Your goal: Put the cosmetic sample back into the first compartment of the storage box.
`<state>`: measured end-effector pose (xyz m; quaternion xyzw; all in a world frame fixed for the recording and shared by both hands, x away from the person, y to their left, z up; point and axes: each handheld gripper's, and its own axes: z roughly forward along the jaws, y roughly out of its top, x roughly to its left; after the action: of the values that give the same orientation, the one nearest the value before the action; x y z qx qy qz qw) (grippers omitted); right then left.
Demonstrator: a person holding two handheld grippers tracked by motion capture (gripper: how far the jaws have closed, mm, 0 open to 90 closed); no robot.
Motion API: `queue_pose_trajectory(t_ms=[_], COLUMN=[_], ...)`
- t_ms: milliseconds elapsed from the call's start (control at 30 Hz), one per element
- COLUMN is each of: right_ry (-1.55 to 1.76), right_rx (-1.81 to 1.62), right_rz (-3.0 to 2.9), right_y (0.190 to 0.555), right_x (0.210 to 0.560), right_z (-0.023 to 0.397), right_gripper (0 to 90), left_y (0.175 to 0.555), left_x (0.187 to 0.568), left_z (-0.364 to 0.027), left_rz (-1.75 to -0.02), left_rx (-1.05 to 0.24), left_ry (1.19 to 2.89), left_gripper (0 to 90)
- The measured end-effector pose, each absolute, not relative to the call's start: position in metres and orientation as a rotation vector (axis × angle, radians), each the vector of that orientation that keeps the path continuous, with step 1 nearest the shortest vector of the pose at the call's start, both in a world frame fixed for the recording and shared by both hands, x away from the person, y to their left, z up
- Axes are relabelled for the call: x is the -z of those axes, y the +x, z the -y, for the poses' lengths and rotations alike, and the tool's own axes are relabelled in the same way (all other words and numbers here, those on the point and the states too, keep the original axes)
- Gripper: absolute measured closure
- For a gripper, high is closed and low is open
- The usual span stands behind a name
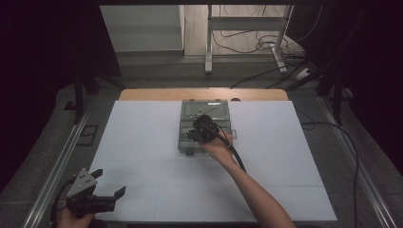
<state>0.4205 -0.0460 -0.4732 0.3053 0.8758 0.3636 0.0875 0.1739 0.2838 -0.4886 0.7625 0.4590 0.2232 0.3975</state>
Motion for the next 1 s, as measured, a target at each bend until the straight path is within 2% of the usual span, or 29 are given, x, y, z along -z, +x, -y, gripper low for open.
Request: queue_pose_trajectory(t_ms=[1000], right_ry=[0.977], right_rx=[-1.052], right_rz=[-2.552], right_y=[0.456], right_x=[0.48], right_z=[0.025], right_gripper=[80.3], left_y=[0.175], left_x=[0.489], left_z=[-0.285], left_rz=[-1.164], left_rx=[-0.549], left_ry=[1.926], left_gripper=[0.5])
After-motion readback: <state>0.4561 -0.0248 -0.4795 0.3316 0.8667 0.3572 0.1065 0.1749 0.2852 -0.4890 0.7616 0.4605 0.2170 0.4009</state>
